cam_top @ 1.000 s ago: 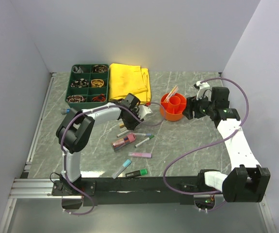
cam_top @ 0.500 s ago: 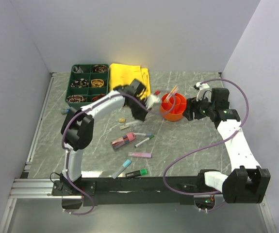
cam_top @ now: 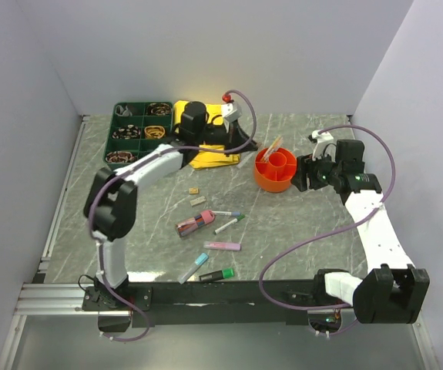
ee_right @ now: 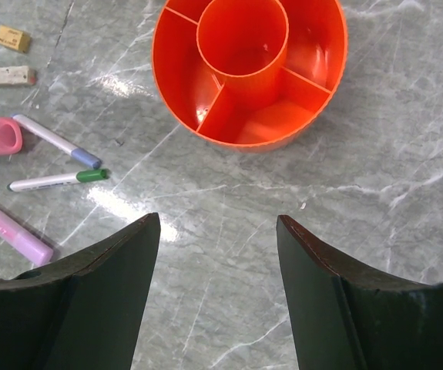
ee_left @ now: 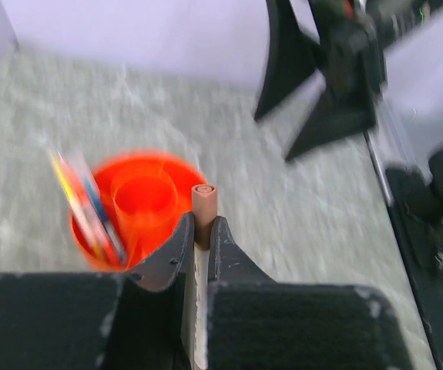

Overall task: Sort the stationery into containers
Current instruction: Place the pen in the storage box.

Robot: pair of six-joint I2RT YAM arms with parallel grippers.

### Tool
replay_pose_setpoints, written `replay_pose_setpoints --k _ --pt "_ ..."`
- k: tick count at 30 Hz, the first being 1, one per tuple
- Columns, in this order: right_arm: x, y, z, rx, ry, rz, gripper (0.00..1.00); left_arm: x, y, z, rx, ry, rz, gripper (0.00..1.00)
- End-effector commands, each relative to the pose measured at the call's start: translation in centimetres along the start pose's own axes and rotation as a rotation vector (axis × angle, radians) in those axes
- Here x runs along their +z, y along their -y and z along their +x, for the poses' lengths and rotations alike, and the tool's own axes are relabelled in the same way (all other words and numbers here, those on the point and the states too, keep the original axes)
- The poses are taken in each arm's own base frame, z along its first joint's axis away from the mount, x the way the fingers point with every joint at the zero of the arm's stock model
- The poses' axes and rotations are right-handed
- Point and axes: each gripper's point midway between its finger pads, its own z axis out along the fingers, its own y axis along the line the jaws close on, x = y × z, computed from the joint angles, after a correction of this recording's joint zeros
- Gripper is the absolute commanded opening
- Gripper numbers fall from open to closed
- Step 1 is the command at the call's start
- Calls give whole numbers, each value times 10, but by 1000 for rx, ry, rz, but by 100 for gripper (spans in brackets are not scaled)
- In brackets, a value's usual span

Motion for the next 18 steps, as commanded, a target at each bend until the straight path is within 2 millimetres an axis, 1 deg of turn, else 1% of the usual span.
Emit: replay_pose_setpoints --k 1,2,3,4,6,11,15,17,18 --pt "-11 2 -16 -49 55 32 70 26 15 -61 99 287 145 1" --pt "-12 2 -15 -49 56 33 70 31 12 -62 99 297 144 1" --pt "-12 2 -15 -49 56 35 70 40 3 -51 86 288 140 1" --pt "-13 2 -14 -52 53 36 70 44 1 -58 103 294 142 1" --pt "-15 1 -12 -53 50 40 70 53 -6 -53 113 298 139 1" --pt "-18 2 -7 -57 34 48 69 64 -16 -38 106 302 133 1" --pt "-22 2 -8 -51 25 54 70 74 -27 -16 74 292 135 1" --pt "-22 4 -10 -54 23 59 69 77 -30 -11 78 289 131 1" --pt "-23 4 -11 -54 22 61 69 79 -35 -3 71 278 127 1"
